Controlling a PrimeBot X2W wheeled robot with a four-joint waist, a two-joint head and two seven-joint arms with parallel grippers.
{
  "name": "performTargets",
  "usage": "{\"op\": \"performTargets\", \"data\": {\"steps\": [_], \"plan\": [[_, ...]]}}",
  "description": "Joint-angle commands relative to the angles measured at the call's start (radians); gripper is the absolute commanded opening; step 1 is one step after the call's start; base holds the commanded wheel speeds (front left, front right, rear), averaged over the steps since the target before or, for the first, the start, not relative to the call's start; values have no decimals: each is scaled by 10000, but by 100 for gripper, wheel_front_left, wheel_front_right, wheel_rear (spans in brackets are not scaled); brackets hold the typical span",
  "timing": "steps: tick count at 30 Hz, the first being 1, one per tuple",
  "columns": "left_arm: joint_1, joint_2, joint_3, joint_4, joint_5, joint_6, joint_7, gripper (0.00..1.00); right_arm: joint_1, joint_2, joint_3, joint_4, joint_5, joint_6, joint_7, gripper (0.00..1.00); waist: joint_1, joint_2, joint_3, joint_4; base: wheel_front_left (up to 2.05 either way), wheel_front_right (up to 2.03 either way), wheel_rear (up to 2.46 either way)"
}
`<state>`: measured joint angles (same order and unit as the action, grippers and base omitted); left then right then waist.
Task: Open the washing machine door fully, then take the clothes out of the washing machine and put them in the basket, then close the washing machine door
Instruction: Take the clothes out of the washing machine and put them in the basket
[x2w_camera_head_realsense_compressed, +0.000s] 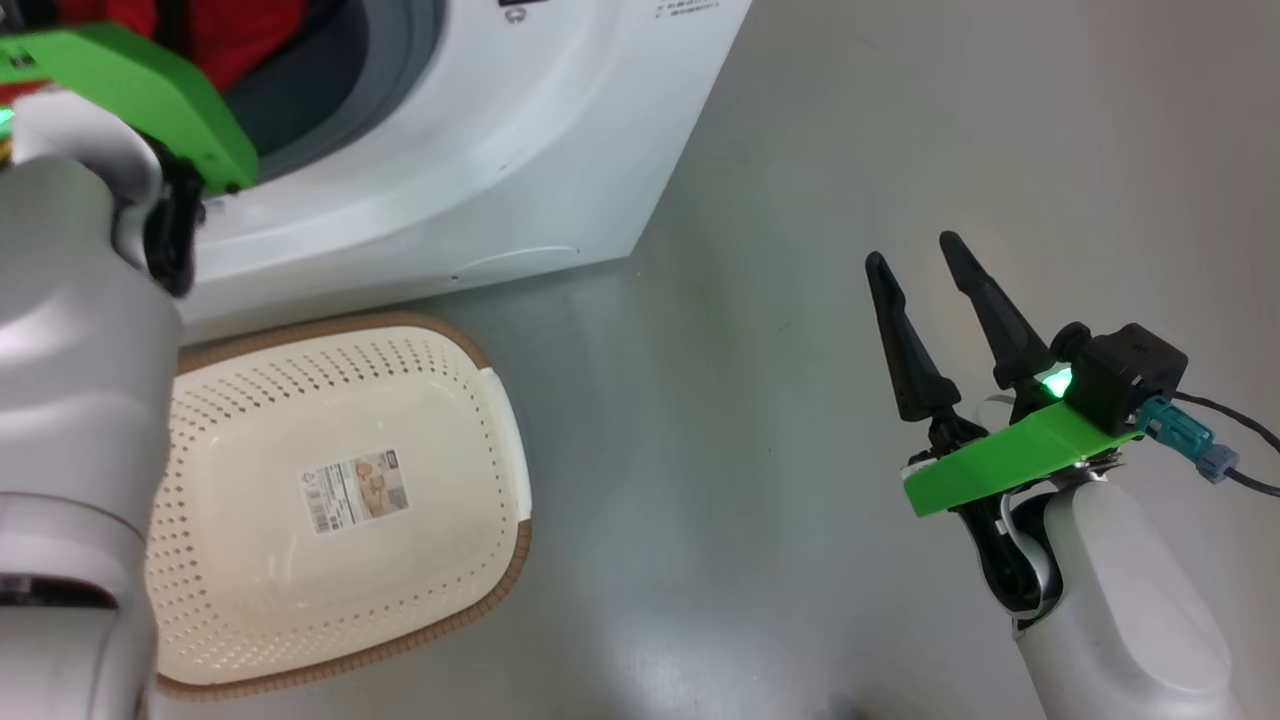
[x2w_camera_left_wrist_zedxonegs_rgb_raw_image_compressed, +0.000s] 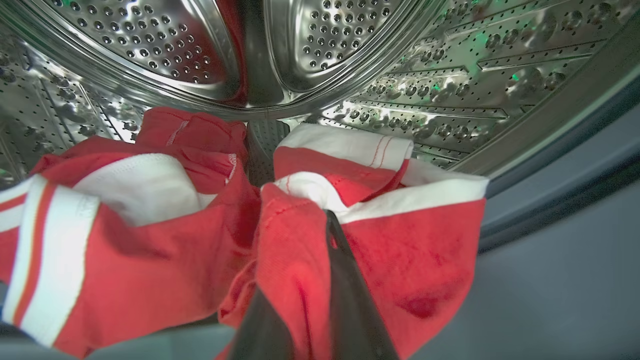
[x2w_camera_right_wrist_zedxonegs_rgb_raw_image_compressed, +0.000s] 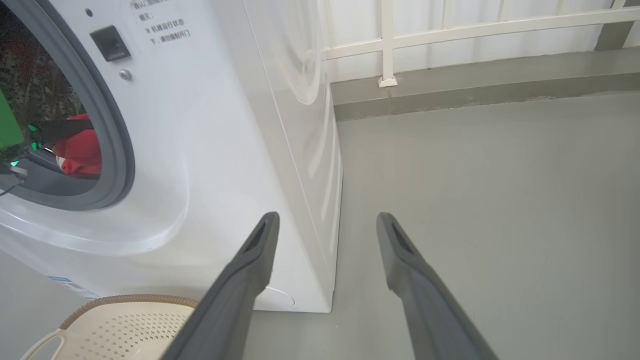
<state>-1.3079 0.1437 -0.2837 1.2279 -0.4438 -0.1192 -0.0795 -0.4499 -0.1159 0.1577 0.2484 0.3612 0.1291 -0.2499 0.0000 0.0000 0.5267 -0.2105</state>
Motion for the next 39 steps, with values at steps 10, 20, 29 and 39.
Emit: {"op": "performTargets", "data": {"steps": [10, 20, 29, 39], "plan": [[994, 25, -433, -641, -313, -110, -921, 0, 541, -125, 239, -97, 95, 16, -118, 100, 0, 0, -1008, 424, 0, 0, 0], [2228, 218, -1182, -2071, -857, -113, -1400, 0, 761, -262, 204, 52, 189, 16, -118, 100, 0, 0, -1888, 960, 0, 0, 0], [3630, 390, -1399, -3590, -1023, -80, -1609, 0, 1100, -431, 232, 167, 310, 16, -118, 100, 0, 0, -2742, 1468, 0, 0, 0], [5711, 1034, -1544, -6726, -898, 671, -1425, 0, 1431, -548, 235, 261, 364, 16, -118, 100, 0, 0, -3365, 1905, 0, 0, 0]]}}
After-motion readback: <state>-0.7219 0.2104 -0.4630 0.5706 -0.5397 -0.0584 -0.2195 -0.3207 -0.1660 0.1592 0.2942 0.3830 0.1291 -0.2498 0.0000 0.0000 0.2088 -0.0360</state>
